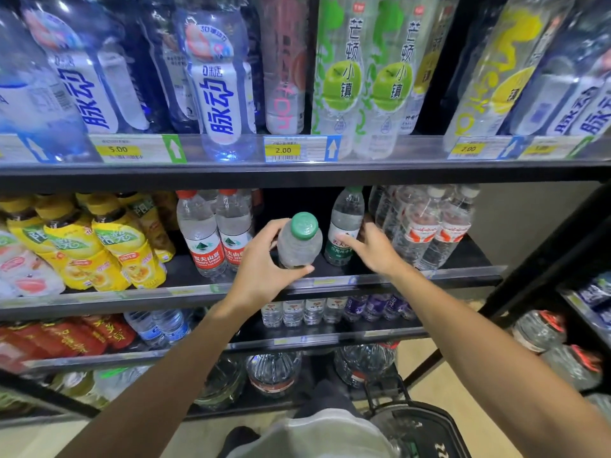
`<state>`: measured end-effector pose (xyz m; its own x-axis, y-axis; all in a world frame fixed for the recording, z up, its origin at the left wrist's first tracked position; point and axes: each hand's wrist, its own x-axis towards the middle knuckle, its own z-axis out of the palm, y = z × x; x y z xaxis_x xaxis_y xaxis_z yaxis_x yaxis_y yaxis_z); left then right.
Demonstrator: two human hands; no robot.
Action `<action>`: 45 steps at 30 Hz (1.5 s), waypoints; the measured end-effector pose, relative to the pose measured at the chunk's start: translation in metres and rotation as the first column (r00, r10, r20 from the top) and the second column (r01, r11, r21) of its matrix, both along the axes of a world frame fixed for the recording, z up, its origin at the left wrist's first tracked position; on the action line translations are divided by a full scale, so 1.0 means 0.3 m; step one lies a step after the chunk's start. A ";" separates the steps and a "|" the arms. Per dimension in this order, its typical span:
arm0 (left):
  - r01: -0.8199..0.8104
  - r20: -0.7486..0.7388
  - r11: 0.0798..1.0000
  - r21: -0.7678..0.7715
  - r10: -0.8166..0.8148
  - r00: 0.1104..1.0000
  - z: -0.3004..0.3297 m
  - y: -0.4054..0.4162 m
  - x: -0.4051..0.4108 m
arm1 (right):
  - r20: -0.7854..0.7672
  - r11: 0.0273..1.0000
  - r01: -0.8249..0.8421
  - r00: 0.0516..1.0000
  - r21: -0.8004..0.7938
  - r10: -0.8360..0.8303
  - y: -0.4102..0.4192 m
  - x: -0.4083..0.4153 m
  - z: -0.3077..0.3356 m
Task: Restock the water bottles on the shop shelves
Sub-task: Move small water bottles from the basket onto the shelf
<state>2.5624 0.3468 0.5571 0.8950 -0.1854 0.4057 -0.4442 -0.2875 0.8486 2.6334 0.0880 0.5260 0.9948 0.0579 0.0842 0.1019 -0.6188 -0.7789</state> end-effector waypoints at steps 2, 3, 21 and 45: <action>-0.006 0.019 1.000 0.025 0.005 1.000 -0.005 -0.022 0.039 | 0.004 1.000 0.003 1.000 0.005 -0.003 -0.006 -0.005 -0.013; -0.006 0.019 0.999 0.034 0.005 1.000 -0.012 -0.034 0.061 | 0.000 1.000 -0.002 1.000 0.009 0.002 -0.007 -0.006 -0.013; -0.193 -0.174 0.980 0.049 0.199 0.965 -0.143 -0.119 0.285 | -0.094 0.997 -0.057 0.994 0.060 0.063 0.013 -0.015 -0.016; -0.216 -0.304 0.968 0.125 0.245 0.921 -0.271 -0.112 0.432 | -0.205 0.954 0.043 0.973 -0.298 -0.108 0.009 0.142 -0.112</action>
